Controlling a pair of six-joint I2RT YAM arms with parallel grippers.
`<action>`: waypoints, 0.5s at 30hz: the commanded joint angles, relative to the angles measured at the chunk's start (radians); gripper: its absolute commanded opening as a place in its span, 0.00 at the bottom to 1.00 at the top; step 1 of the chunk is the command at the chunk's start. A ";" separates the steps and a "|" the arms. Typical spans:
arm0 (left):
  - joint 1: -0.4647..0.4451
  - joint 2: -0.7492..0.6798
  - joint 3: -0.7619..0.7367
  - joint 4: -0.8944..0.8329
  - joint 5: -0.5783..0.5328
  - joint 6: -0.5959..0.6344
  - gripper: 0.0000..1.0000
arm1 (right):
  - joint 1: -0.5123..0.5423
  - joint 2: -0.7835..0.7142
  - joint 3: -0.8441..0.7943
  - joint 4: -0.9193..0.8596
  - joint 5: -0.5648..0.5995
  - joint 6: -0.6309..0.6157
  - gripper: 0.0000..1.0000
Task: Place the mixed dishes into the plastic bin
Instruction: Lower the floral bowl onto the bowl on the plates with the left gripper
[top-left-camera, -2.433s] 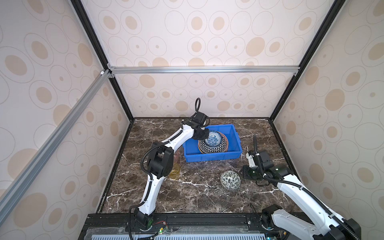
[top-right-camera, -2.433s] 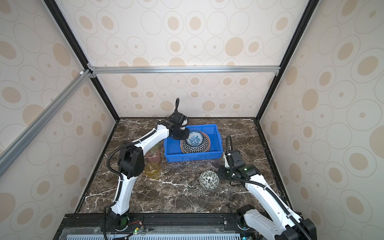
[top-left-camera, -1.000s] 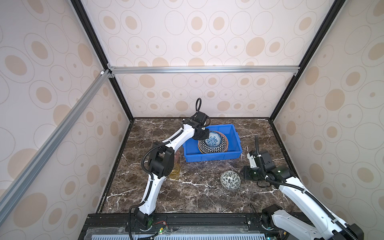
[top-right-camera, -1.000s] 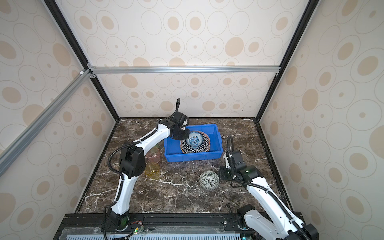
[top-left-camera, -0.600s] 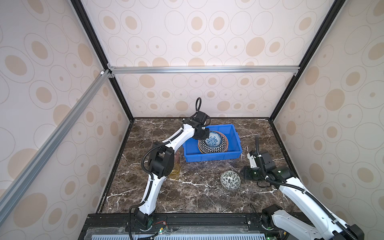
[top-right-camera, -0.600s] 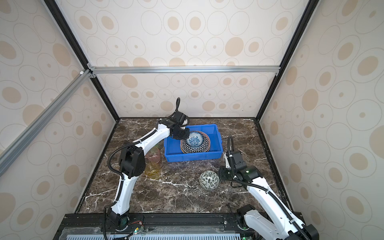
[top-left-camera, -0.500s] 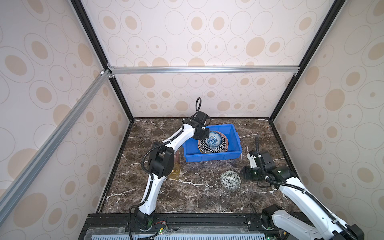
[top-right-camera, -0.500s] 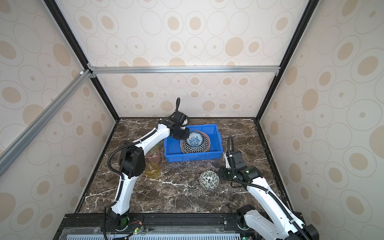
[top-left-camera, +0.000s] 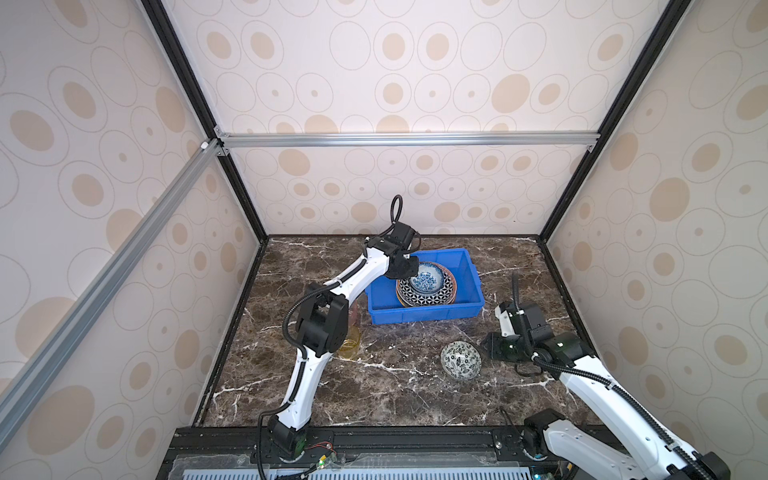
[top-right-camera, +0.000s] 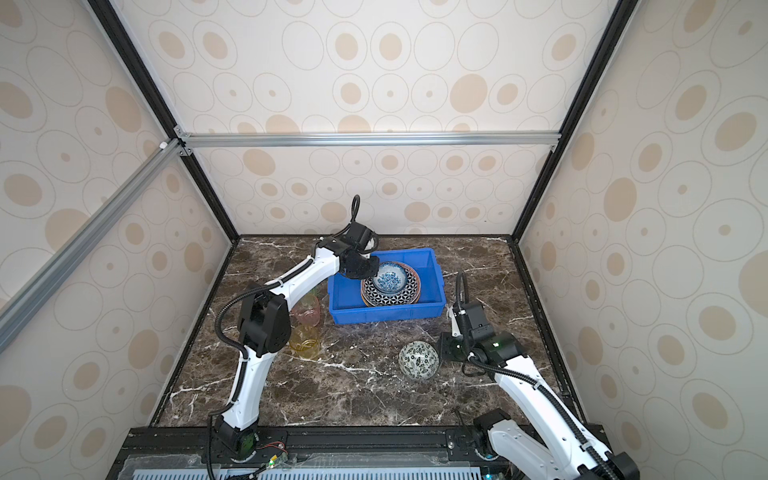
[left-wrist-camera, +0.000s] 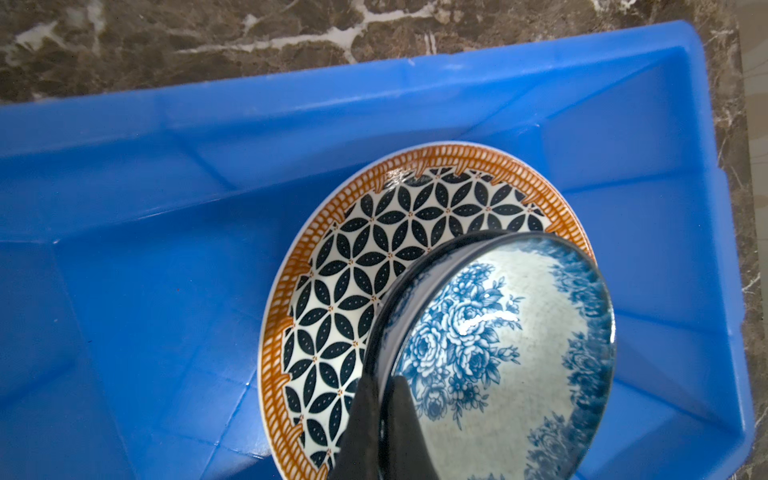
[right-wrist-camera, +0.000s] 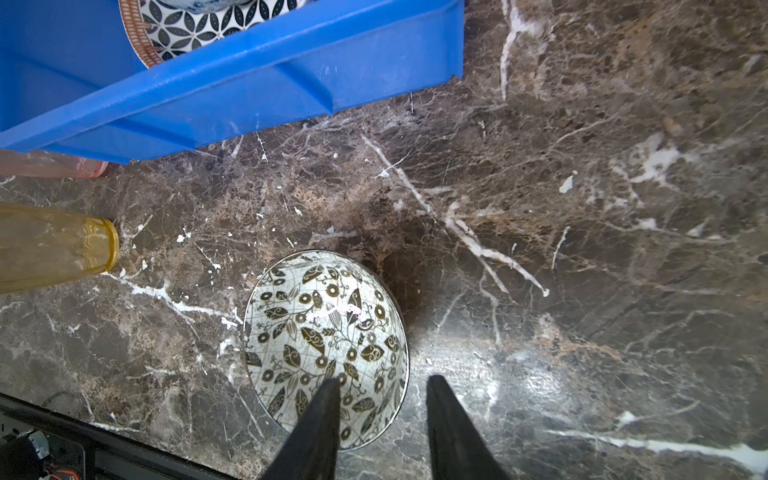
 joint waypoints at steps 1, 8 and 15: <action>-0.003 0.003 0.038 -0.019 0.010 -0.005 0.01 | 0.003 -0.014 -0.019 -0.021 0.002 -0.001 0.38; -0.003 0.007 0.010 -0.015 0.022 -0.011 0.03 | 0.003 -0.014 -0.024 -0.022 -0.005 0.000 0.38; -0.003 0.001 -0.010 -0.008 0.031 -0.017 0.08 | 0.003 -0.017 -0.026 -0.021 -0.008 0.003 0.38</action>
